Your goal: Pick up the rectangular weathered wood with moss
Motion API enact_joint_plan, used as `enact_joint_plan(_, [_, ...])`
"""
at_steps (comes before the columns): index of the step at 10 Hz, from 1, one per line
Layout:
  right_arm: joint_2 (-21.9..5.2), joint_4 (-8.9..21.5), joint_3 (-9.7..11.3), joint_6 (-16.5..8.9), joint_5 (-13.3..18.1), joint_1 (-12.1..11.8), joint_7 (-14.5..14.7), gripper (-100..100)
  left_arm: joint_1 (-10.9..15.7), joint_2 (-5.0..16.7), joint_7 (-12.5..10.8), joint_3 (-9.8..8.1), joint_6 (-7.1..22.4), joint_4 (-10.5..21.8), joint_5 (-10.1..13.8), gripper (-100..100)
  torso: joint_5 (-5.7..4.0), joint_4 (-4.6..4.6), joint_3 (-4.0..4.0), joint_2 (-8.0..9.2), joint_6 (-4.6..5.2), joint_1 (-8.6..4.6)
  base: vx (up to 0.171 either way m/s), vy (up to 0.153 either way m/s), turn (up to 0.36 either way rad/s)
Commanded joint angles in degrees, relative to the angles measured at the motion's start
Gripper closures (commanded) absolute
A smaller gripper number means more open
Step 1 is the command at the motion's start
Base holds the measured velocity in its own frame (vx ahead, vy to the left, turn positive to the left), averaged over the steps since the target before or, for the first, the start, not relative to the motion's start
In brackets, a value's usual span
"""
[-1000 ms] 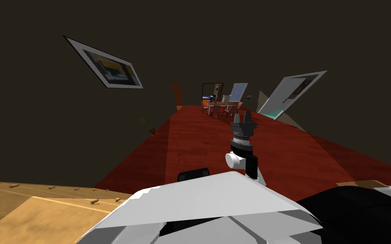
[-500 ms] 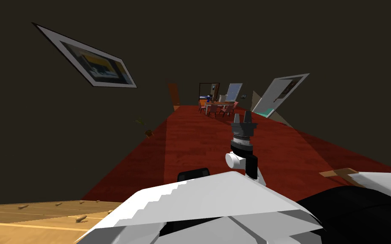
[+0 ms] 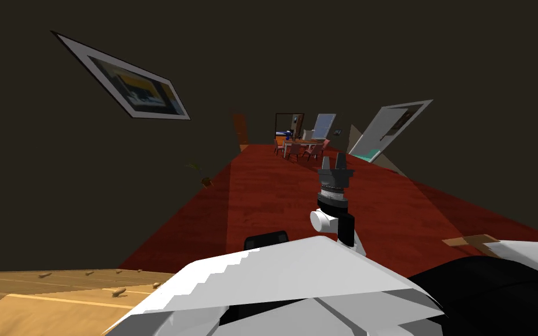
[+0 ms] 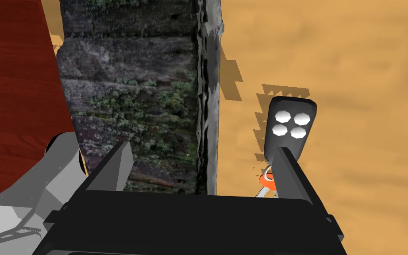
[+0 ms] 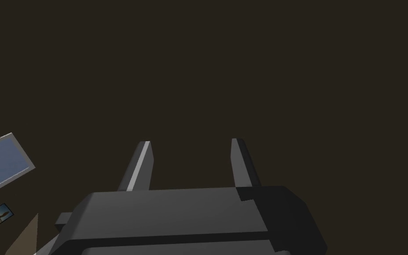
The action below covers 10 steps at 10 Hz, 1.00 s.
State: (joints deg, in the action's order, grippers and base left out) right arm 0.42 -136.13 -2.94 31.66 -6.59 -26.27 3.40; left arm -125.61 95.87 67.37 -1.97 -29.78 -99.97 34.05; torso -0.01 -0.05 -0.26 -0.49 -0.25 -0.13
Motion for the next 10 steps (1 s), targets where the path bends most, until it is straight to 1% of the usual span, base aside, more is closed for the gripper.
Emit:
enact_joint_plan(1, [0.00,0.00,0.00,0.00,0.00,0.00,0.00,0,2.17,0.97,-0.87,0.18,1.64,-0.42,-0.02,-100,0.00,0.00,0.00,0.00,0.00,0.00,-0.059,-0.002,0.068])
enact_joint_plan(2, [0.00,0.00,0.00,0.00,0.00,0.00,0.00,0,2.78,1.31,-1.15,0.15,2.11,-0.54,-0.01,-100,0.00,0.01,0.02,0.04,-0.01,0.00,-0.060,-0.009,0.049])
enact_joint_plan(3, [0.00,0.00,0.00,0.00,0.00,0.00,0.00,0,4.00,1.99,-1.71,0.09,3.06,-0.79,0.00,-100,-0.01,0.01,0.03,0.05,0.00,-0.03,-0.054,-0.008,0.068])
enact_joint_plan(4, [0.00,0.00,0.00,0.00,0.00,0.00,0.00,0,4.00,1.99,-1.71,0.09,3.06,-0.79,0.00,-100,0.00,0.01,0.03,0.04,0.00,-0.02,-0.039,-0.005,0.027])
enact_joint_plan(5, [0.00,0.00,0.00,0.00,0.00,0.00,0.00,0,5.01,1.70,-1.66,1.29,3.02,-0.57,-0.20,-100,-0.02,0.00,0.00,0.00,0.01,-0.03,-0.015,-0.001,0.000])
enact_joint_plan(6, [0.00,0.00,0.00,0.00,0.00,0.00,0.00,0,4.85,1.72,-1.66,1.08,3.11,-0.64,-0.16,100,-0.01,-0.02,-0.04,-0.08,0.00,-0.02,0.000,0.000,0.000])
enact_joint_plan(10, [0.00,0.00,0.00,0.00,0.00,0.00,0.00,0,4.84,1.70,-1.67,1.14,3.05,-0.68,-0.18,100,0.08,-0.01,-0.06,-0.13,0.02,0.14,0.000,0.000,0.000])
